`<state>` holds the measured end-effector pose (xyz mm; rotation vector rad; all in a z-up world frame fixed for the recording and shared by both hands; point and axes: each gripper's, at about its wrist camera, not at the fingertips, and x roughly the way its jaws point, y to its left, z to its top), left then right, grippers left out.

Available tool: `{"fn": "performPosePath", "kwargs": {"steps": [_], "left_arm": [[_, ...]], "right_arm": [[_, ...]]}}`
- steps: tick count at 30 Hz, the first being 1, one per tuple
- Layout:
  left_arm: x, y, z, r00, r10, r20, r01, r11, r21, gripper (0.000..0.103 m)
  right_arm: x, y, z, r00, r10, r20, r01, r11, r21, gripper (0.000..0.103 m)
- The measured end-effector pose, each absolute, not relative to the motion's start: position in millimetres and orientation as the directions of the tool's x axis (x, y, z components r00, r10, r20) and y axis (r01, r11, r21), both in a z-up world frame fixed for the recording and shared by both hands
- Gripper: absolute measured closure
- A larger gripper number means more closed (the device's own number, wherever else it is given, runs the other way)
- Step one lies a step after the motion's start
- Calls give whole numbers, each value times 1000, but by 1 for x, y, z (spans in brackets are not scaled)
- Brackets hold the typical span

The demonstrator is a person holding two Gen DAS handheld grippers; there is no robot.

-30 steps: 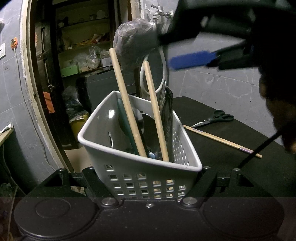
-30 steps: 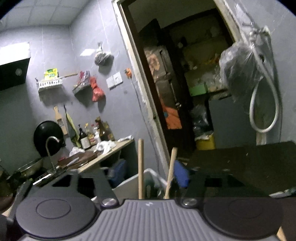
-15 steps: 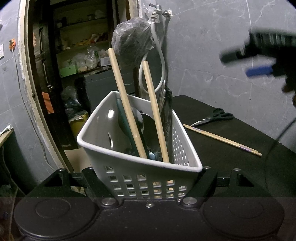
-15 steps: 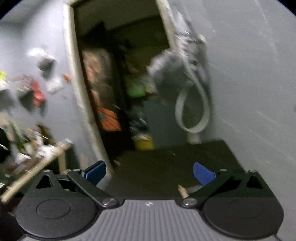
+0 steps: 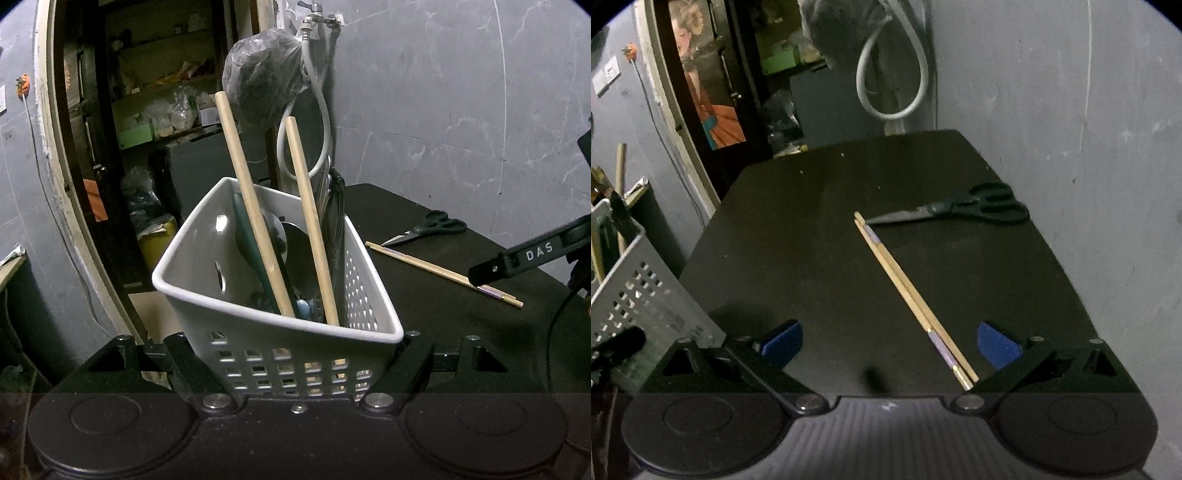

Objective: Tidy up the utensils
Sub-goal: 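Move the right gripper back to the purple-tipped chopsticks on the table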

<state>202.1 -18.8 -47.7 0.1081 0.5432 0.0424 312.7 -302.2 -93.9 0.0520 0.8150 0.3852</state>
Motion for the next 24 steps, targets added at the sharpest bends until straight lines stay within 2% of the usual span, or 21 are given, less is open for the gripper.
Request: {"fn": "performPosePath", "kwargs": {"steps": [15, 22, 24], "left_arm": [[204, -22, -47, 847, 95, -523, -47, 993, 104, 24], [204, -23, -47, 845, 102, -525, -54, 993, 106, 24], [204, -24, -47, 845, 104, -525, -56, 993, 107, 24]], "right_arm": [[370, -307, -123, 573, 327, -751, -372, 921, 117, 0], [394, -296, -131, 598, 348, -722, -464, 885, 42, 0], [399, -292, -132, 594, 366, -717, -488, 872, 40, 4]]}}
